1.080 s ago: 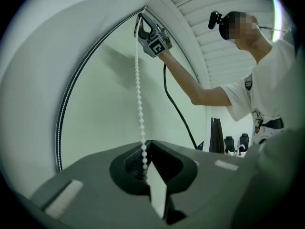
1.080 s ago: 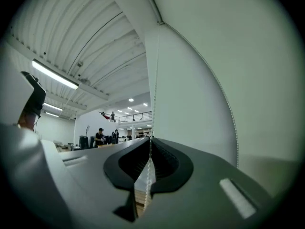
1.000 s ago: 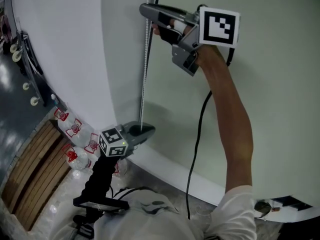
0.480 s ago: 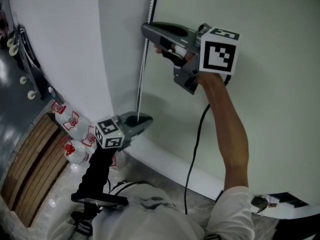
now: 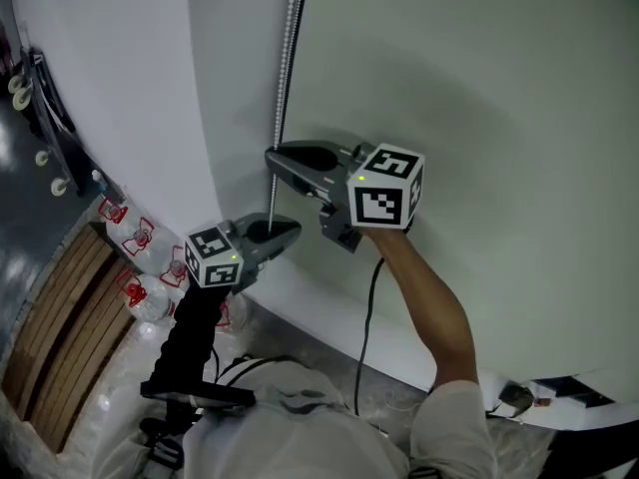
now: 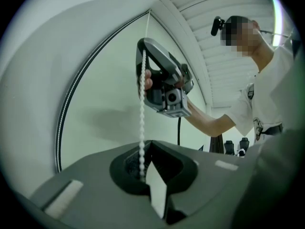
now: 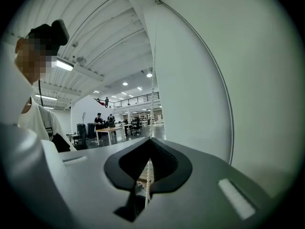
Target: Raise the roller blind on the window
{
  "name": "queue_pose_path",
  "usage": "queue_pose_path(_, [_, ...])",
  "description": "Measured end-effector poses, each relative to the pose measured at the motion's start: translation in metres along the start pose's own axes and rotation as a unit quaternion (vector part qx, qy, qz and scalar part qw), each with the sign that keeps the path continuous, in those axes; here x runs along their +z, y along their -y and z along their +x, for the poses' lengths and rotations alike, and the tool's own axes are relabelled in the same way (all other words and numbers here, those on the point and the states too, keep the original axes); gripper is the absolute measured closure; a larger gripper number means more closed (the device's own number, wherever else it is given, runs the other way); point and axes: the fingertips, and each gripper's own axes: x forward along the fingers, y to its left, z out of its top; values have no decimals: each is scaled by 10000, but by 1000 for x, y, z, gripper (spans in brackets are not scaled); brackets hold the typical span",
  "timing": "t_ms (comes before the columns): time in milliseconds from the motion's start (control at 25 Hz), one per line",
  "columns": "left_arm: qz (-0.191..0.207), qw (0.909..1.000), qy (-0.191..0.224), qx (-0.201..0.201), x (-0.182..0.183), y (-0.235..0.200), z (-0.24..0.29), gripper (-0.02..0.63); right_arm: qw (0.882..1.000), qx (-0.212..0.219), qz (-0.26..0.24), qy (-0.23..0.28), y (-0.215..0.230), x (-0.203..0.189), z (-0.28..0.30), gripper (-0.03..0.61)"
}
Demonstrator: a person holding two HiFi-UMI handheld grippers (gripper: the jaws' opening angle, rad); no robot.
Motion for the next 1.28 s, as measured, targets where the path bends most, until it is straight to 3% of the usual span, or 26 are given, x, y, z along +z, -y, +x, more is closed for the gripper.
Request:
queue_pose_path(240, [-67, 10000, 14, 4, -4, -4, -3, 615, 9986, 74, 407, -325, -4, -66, 1, 572])
queue_pose_path(360, [-58, 10000, 23, -12, -4, -3, -3, 615, 9982, 250, 515, -154, -9, -62, -3, 571])
queue_pose_path(440, [-45, 10000, 29, -24, -3, 0, -2, 615, 9991, 224, 334, -103, -7, -50, -7, 562])
queue_pose_path(560, [-33, 10000, 22, -49, -2, 0, 0, 615, 9991, 169, 267, 272, 8, -6, -15, 439])
queue_pose_path(720, [-45, 10000, 21, -66, 1, -2, 0, 615, 9968, 184, -55, 780, 23, 84, -16, 410])
queue_pose_path(920, [-71, 9999, -13, -86, -11, 4, 1, 615, 9912, 78, -707, 1114, 21, 175, -15, 408])
queue_pose_path(1080, [-97, 9999, -31, -89, -6, 3, -1, 615, 9885, 105, -828, 1265, 24, 236, -10, 410])
queue_pose_path(1200, [-127, 9999, -49, -83, -8, 3, -2, 615, 9867, 99, -921, 1338, 22, 259, -6, 413])
queue_pose_path(1280, [-128, 9999, -51, -72, -11, 2, -3, 615, 9850, 47, -949, 1444, 20, 267, -7, 492])
